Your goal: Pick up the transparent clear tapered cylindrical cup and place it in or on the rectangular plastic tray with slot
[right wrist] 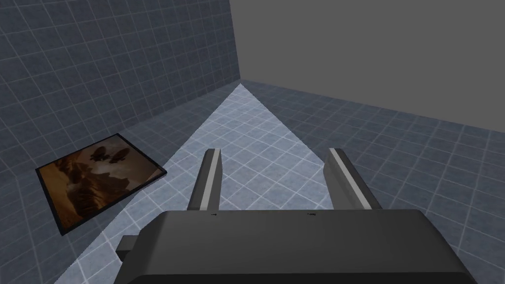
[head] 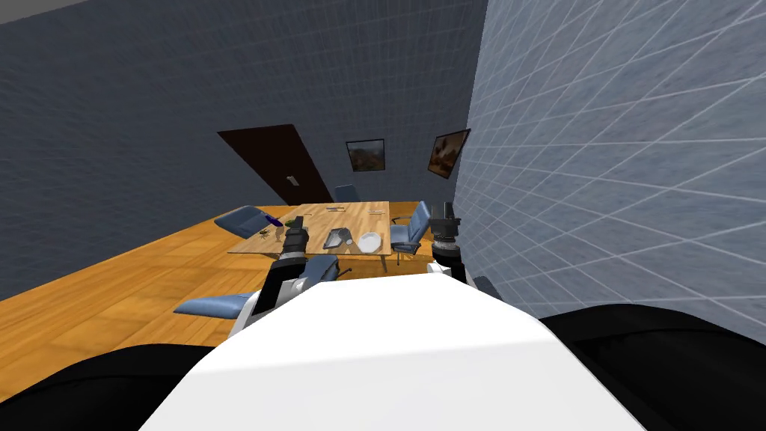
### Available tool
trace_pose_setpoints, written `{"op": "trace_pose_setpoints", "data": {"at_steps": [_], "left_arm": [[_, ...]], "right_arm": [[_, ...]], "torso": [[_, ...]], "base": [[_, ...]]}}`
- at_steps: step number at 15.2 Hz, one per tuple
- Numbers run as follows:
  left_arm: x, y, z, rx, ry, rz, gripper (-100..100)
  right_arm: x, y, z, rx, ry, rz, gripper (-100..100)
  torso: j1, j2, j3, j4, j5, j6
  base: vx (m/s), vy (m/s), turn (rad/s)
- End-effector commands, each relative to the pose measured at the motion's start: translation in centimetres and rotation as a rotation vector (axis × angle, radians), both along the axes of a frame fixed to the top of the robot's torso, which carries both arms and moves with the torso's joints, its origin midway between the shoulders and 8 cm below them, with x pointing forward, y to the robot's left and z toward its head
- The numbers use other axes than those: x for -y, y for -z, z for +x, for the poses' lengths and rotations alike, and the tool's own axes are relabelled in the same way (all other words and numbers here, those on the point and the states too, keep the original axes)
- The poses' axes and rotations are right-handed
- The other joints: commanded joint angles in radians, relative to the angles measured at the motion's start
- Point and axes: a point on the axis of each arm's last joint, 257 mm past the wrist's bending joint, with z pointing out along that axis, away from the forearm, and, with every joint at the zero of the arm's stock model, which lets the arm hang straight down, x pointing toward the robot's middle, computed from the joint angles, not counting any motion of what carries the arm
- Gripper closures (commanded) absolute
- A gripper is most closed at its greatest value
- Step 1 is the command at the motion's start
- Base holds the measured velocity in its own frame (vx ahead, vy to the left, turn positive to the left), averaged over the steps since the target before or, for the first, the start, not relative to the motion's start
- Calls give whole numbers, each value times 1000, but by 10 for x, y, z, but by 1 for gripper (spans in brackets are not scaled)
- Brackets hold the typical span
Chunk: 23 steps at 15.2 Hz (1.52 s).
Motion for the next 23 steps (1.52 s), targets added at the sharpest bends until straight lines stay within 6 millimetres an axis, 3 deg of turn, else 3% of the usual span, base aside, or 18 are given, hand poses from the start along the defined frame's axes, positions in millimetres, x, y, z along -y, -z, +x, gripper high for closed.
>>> {"op": "trace_pose_setpoints", "data": {"at_steps": [1, 3, 4, 6, 7, 10, 11, 13, 14, 16, 17, 20, 21, 23], "left_arm": [[-18, 13, 0, -54, -37, -1, -100], [-21, 20, 1, -82, -46, -9, -100], [-38, 29, -1, -121, -78, -10, -100], [-40, 36, 0, -146, -85, -18, -100], [-56, 44, -3, -180, -117, -19, -100], [-59, 52, -3, -211, -127, -29, -100], [-77, 62, -8, -251, -162, -34, -100], [-79, 69, -8, -278, -169, -43, -100], [-95, 76, -14, -307, -202, -46, -100], [-98, 87, -15, -345, -213, -60, -100], [-115, 93, -23, -372, -245, -65, -100], [-118, 104, -25, -413, -257, -80, -100], [-135, 113, -34, -451, -293, -91, -100], [-137, 121, -36, -481, -301, -103, -100]], "right_arm": [[0, 0, 0, 0, 0, 0, 0], [0, 0, 0, 0, 0, 0, 0], [0, 0, 0, 0, 0, 0, 0], [0, 0, 0, 0, 0, 0, 0], [0, 0, 0, 0, 0, 0, 0], [0, 0, 0, 0, 0, 0, 0], [0, 0, 0, 0, 0, 0, 0], [0, 0, 0, 0, 0, 0, 0], [0, 0, 0, 0, 0, 0, 0], [0, 0, 0, 0, 0, 0, 0], [0, 0, 0, 0, 0, 0, 0], [0, 0, 0, 0, 0, 0, 0], [0, 0, 0, 0, 0, 0, 0], [0, 0, 0, 0, 0, 0, 0]], "torso": [[0, 0, 0, 0, 0, 0], [0, 0, 0, 0, 0, 1], [0, 0, 0, 0, 0, 0], [0, 0, 0, 0, 0, 0], [0, 0, 0, 0, 0, 0], [0, 0, 0, 0, 0, 0], [0, 0, 0, 0, 0, 0], [0, 0, 0, 0, 0, 1], [0, 0, 0, 0, 0, 0], [1, 0, 0, 0, 0, 1], [0, 0, 0, 0, 0, 0], [0, 0, 0, 0, 0, 0], [0, 0, 0, 0, 0, 0], [0, 0, 0, 0, 0, 1]], "base": [[-6, 23, -228], [-5, 28, -187], [-3, 22, -272], [-8, 28, -185], [-10, 25, -271], [-10, 25, -128], [-7, 13, -251], [-11, 26, -216], [-16, 27, -290], [-15, 32, -208], [-15, 25, -289], [-12, 24, -142], [-11, 15, -213], [-16, 24, -267]]}}
